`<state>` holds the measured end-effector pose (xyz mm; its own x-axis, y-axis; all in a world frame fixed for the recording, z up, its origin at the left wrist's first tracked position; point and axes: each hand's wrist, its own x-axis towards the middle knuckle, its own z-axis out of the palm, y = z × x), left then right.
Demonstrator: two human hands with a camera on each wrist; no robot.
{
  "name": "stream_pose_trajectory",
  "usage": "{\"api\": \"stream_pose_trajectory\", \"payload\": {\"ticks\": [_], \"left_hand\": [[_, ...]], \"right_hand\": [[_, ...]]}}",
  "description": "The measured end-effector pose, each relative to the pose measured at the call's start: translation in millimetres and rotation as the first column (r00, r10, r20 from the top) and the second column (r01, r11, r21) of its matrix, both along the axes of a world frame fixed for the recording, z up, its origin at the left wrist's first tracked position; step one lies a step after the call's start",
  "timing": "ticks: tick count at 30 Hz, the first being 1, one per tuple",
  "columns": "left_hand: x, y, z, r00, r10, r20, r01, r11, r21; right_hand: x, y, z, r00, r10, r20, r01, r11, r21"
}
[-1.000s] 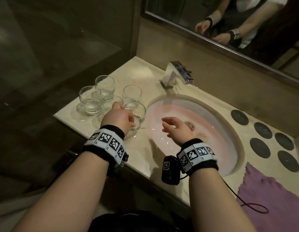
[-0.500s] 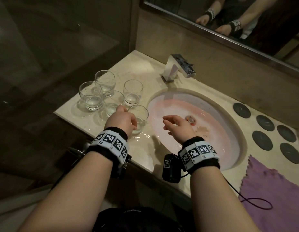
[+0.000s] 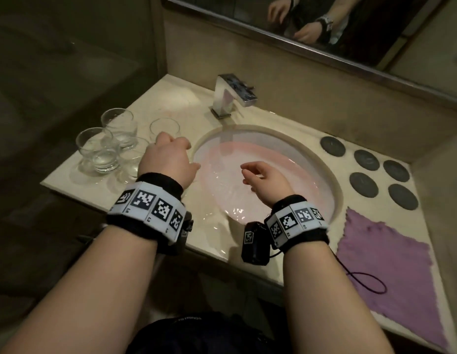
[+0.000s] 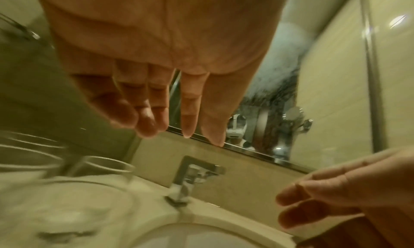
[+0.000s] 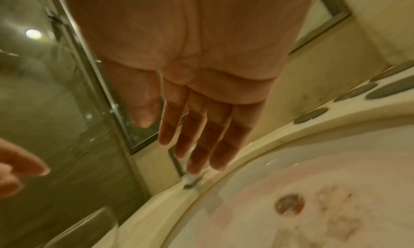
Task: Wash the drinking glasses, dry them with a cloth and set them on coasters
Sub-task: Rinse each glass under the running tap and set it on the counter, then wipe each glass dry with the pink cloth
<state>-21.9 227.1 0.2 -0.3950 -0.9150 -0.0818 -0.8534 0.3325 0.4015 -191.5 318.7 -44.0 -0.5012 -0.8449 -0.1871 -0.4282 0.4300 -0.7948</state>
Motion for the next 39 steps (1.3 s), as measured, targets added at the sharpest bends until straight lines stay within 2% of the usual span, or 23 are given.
{"api": "stream_pose_trajectory", "payload": {"ticks": [6, 9, 12, 15, 17, 19, 22, 24, 26, 28, 30, 33, 36, 39], "left_hand": [[-82, 51, -1, 0.953, -0.299, -0.046, 0.301, 0.953, 0.043], [-120, 85, -9, 0.912, -0.407, -0.043, 0.409, 0.909, 0.073], [-151, 112, -15, 0.881, -0.473, -0.032, 0.474, 0.875, 0.098], [-176, 134, -19, 0.859, -0.510, -0.033, 0.510, 0.852, 0.113], [-189, 148, -21, 0.851, -0.524, -0.030, 0.523, 0.843, 0.124], [-199, 158, -24, 0.848, -0.530, -0.025, 0.528, 0.839, 0.130], [-209, 166, -30, 0.854, -0.519, -0.020, 0.517, 0.845, 0.135], [-213, 168, -34, 0.862, -0.506, -0.013, 0.503, 0.853, 0.139], [-215, 170, -38, 0.869, -0.495, -0.010, 0.491, 0.859, 0.145], [-216, 170, -40, 0.870, -0.493, -0.017, 0.490, 0.859, 0.151], [-216, 172, -40, 0.866, -0.497, -0.052, 0.499, 0.853, 0.153], [-211, 173, -35, 0.857, -0.496, -0.141, 0.514, 0.841, 0.169], [-200, 169, -25, 0.834, -0.473, -0.285, 0.530, 0.831, 0.170], [-182, 158, -16, 0.814, -0.443, -0.377, 0.525, 0.838, 0.149]], "right_hand": [[-57, 72, 18, 0.982, -0.169, -0.086, 0.171, 0.985, 0.005], [-94, 121, 17, 0.946, -0.272, -0.176, 0.293, 0.950, 0.106], [-130, 167, 4, 0.902, -0.345, -0.259, 0.412, 0.867, 0.280], [-159, 206, -13, 0.885, -0.314, -0.343, 0.451, 0.761, 0.467], [-171, 226, -26, 0.899, -0.287, -0.331, 0.432, 0.704, 0.564], [-176, 240, -38, 0.907, -0.302, -0.293, 0.421, 0.661, 0.621], [-181, 249, -48, 0.903, -0.197, -0.381, 0.420, 0.588, 0.692], [-182, 249, -49, 0.919, -0.191, -0.346, 0.389, 0.581, 0.715], [-183, 247, -48, 0.924, -0.266, -0.275, 0.383, 0.661, 0.645], [-182, 242, -37, 0.897, -0.382, -0.222, 0.442, 0.780, 0.443], [-177, 236, -18, 0.893, -0.436, -0.112, 0.450, 0.862, 0.232], [-163, 222, 18, 0.929, -0.369, -0.010, 0.369, 0.929, 0.008], [-143, 206, 46, 0.969, -0.249, 0.009, 0.248, 0.962, -0.115], [-118, 188, 67, 0.977, -0.164, 0.135, 0.189, 0.962, -0.198]]}}
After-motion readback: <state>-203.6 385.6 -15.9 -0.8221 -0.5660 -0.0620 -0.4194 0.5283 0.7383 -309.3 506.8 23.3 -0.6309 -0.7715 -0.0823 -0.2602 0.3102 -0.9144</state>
